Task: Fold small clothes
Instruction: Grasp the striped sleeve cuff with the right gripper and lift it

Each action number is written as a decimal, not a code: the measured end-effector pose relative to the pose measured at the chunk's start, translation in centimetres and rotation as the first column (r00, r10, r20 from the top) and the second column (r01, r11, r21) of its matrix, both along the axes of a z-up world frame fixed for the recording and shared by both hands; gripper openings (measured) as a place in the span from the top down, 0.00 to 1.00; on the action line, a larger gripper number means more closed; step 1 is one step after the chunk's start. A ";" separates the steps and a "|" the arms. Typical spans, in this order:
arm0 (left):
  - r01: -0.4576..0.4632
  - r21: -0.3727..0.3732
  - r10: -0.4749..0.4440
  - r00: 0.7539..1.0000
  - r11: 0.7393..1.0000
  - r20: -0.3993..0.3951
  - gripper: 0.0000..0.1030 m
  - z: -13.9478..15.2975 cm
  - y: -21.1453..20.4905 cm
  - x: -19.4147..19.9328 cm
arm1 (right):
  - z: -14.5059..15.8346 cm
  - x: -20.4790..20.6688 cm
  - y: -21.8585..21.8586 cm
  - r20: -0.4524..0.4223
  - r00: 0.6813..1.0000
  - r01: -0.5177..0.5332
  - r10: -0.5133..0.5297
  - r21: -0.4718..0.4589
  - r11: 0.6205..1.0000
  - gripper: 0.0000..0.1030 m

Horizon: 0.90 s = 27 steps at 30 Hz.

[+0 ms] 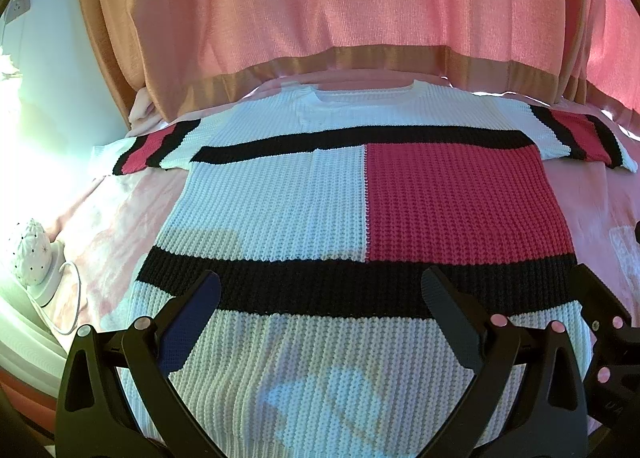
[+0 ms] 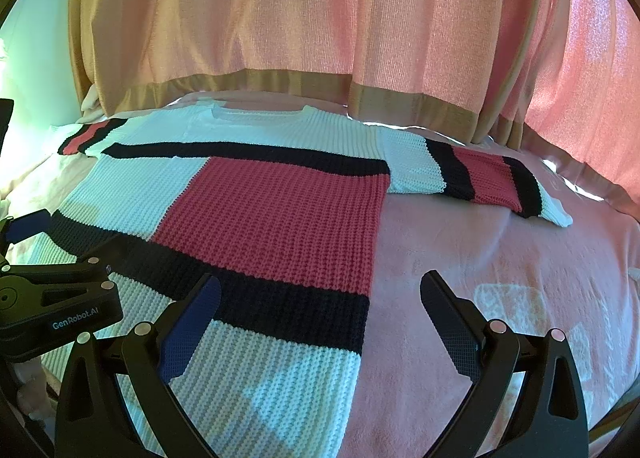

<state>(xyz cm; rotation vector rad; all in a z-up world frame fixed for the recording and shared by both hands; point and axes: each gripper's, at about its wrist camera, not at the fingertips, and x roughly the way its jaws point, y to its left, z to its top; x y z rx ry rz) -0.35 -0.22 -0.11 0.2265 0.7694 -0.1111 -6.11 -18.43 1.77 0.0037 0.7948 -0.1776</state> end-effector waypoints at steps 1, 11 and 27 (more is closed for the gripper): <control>0.000 -0.001 0.000 1.000 1.000 0.000 0.05 0.0 0.0 0.0 | 0.0 0.0 0.0 0.000 1.000 0.000 0.000 -0.001 1.000 0.05; -0.014 -0.012 0.014 1.000 1.000 -0.003 0.05 0.3 -0.1 0.4 | 0.0 -0.2 -1.0 0.017 1.000 -0.004 0.004 0.009 1.000 0.05; -0.025 -0.185 0.044 0.994 0.982 0.097 0.05 6.9 -4.9 7.0 | 1.9 3.4 -37.0 0.082 0.922 0.295 -0.380 0.488 0.821 0.16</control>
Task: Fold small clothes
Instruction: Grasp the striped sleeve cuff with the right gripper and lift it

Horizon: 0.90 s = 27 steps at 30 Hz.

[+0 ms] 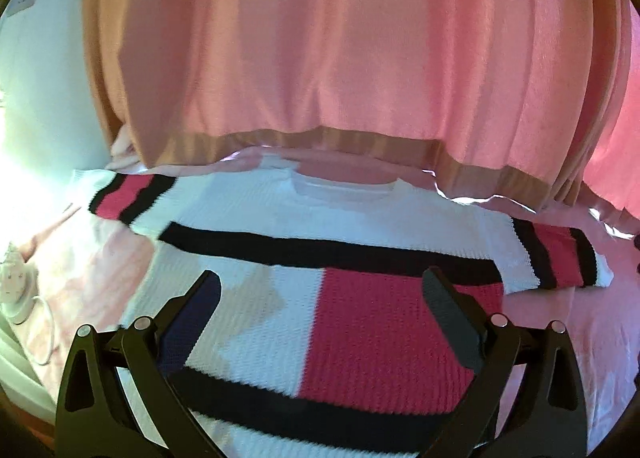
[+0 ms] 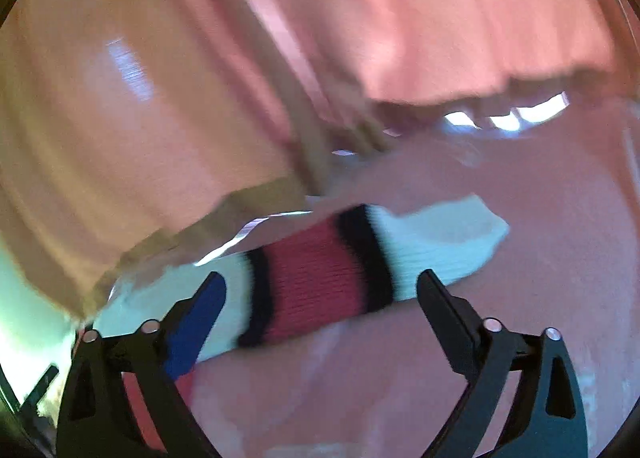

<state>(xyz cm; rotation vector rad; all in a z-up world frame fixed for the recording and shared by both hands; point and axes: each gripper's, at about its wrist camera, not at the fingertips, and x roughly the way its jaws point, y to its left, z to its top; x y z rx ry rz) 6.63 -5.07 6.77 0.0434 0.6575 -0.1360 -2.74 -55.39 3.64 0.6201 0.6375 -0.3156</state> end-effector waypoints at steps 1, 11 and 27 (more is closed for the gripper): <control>-0.006 0.011 0.006 1.000 1.000 0.002 0.05 -0.6 -0.3 0.0 | -1.7 0.1 -1.7 -0.025 0.999 0.031 -0.030 0.043 0.999 0.20; 0.054 0.078 -0.049 0.996 0.995 -0.075 0.05 -4.1 -3.2 1.5 | -10.4 1.5 -8.2 -0.060 0.988 0.157 -0.145 0.340 0.927 0.33; 0.009 -0.005 -0.010 0.994 1.000 -0.112 0.05 -3.5 -1.8 2.9 | -1.0 5.1 -3.1 0.272 0.961 -0.045 -0.044 0.313 0.949 0.95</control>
